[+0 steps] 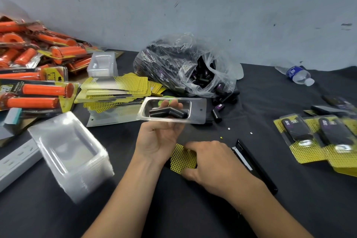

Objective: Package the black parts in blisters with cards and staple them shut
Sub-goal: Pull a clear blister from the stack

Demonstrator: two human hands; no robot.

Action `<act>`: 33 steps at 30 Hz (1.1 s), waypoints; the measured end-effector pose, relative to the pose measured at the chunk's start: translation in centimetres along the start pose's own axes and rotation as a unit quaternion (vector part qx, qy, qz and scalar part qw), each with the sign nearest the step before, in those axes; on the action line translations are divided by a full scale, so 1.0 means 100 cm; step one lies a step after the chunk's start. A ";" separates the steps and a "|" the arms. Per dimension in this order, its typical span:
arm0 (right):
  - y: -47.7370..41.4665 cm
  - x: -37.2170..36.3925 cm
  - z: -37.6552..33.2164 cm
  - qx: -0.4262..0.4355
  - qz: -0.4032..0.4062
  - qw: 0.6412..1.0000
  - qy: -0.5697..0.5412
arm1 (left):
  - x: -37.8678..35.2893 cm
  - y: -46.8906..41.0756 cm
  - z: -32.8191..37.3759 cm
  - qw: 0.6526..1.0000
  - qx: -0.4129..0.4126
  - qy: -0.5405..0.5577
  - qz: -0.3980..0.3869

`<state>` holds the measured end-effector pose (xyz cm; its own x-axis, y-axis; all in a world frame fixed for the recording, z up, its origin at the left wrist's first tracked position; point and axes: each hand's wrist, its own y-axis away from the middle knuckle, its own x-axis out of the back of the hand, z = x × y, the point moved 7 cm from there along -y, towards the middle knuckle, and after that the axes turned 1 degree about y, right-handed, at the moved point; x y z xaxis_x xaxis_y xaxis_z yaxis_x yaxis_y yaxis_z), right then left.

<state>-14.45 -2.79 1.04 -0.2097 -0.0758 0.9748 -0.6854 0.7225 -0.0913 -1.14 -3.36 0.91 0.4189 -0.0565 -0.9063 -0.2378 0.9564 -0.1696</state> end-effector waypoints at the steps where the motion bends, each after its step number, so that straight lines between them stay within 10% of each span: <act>1: 0.000 0.002 -0.002 0.005 0.009 1.000 0.013 | 0.001 0.001 0.001 1.000 0.004 0.001 0.004; 18: 0.009 0.012 -0.028 0.044 0.021 0.996 0.069 | -0.006 0.008 -0.012 0.994 0.103 0.040 -0.006; 33: 0.010 0.003 -0.019 -0.010 -0.068 0.997 -0.021 | -0.010 0.006 0.005 0.998 0.027 0.043 -0.041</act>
<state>-13.88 -0.74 1.61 -0.1444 -0.2022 0.9686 -0.6951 0.7174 0.0461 -1.31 -2.63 1.93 0.3576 -0.1584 -0.9203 -0.1578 0.9611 -0.2267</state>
